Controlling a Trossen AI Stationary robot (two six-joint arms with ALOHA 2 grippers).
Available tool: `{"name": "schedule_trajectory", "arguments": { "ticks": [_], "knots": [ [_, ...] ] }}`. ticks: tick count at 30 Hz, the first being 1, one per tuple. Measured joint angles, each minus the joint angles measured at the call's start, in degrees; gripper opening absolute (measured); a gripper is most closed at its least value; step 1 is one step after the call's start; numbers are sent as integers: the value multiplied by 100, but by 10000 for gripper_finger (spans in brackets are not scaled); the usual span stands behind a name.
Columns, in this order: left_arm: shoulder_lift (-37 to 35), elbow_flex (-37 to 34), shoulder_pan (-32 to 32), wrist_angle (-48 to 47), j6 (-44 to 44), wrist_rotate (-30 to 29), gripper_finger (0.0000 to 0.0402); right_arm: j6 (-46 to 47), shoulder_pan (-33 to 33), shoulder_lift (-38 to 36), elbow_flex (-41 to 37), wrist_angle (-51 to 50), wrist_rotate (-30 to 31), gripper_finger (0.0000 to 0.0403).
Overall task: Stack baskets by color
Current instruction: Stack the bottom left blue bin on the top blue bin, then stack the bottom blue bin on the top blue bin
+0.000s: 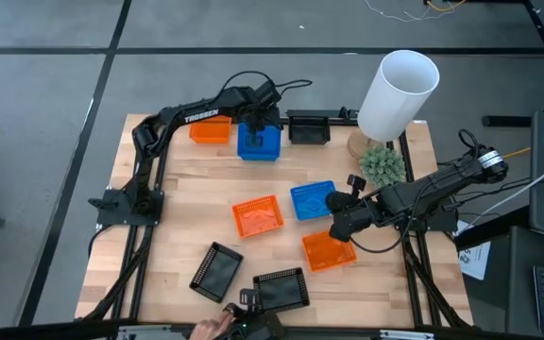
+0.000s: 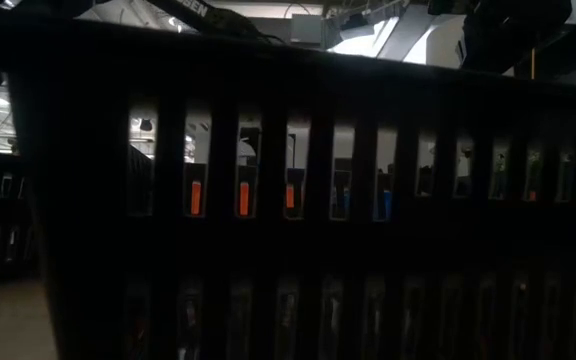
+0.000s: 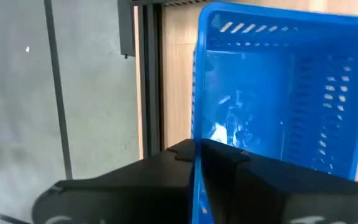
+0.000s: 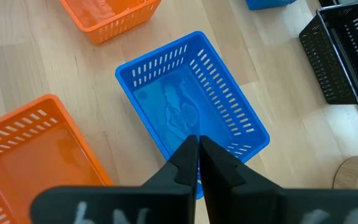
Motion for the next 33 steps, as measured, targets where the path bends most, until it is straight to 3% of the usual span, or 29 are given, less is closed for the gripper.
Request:
{"name": "schedule_trajectory", "arguments": {
  "ticks": [9,13,21,33],
  "knots": [
    [0,1171,-7,-852,4,40,1,2,0,0,0,2,0,16],
    [0,1576,57,-1370,-2,613,0,2,-2,0,0,2,0,16],
    [104,1621,335,-1724,-6,1385,1,1,-1,0,0,3,0,16],
    [74,1617,122,-1878,-109,1287,1,-5,-1,0,0,2,0,16]
  ]
}}
